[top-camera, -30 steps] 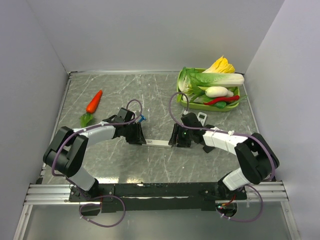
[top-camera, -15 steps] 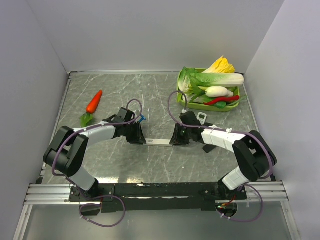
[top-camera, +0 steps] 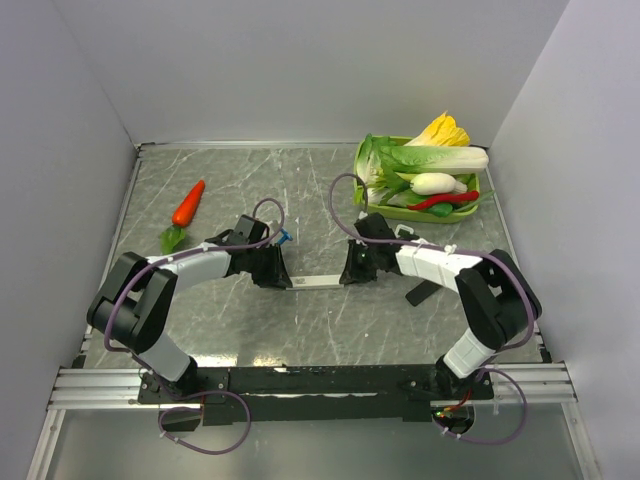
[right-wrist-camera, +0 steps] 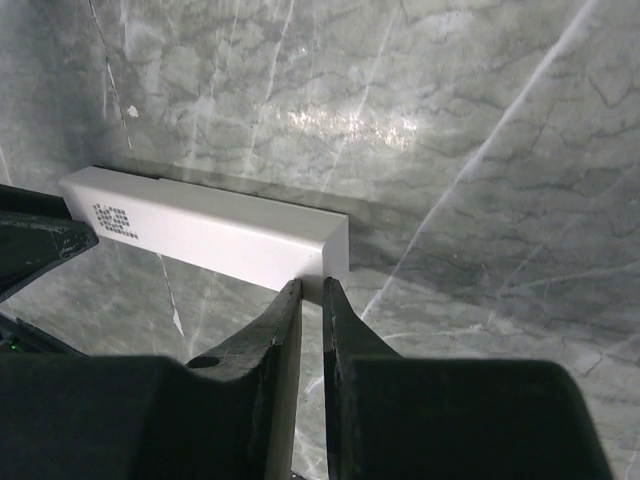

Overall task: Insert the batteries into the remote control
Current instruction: Load the battery cover into the remote control.

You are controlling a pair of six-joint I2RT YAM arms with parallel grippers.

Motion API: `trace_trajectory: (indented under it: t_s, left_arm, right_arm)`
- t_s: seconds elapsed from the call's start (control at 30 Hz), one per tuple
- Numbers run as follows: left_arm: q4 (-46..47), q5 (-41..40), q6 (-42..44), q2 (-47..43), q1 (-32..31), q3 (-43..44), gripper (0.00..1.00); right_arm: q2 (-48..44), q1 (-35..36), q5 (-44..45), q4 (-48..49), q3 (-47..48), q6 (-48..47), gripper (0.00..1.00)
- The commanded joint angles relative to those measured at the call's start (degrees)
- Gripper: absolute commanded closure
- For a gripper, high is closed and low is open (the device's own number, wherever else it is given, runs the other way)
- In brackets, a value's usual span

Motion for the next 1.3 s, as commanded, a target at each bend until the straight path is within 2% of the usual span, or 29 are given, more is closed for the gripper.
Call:
trace_trajectory:
  t_s: [0.0,0.13,0.43,0.97,1.0,1.03,1.27]
  left_arm:
    - [1.70,0.04,-0.52,1.29,-0.53,1.22,0.72]
    - [1.79,-0.40,-0.69,1.11,-0.53,0.79,0.73]
    - [1.87,-1.11,-0.69,0.93,-0.53,0.17,0.73]
    - [2.05,-1.11,-0.78,0.50,-0.53,-0.27,0.75]
    - [2.14,-1.02,-0.87,0.49,-0.53,-0.27,0.75]
    - [2.23,-0.93,-0.87,0.41,-0.53,-0.18,0.75]
    - [2.84,-0.49,-1.31,-0.30,-0.53,-0.62,0.75]
  right_arm:
    - [5.42,1.90,0.89,-2.84,1.74,-1.19,0.83]
    - [6.03,1.90,1.32,-1.78,0.25,-1.02,0.81]
    - [6.13,1.90,5.62,-4.77,1.13,-2.60,0.62]
    - [5.94,4.70,11.43,-9.25,5.16,-5.32,0.65]
    - [6.21,4.97,11.61,-9.95,5.61,-5.41,0.54]
    - [7.08,5.49,12.48,-10.74,6.13,-5.50,0.01]
    - [9.90,7.87,10.99,-11.01,8.25,-5.85,0.00]
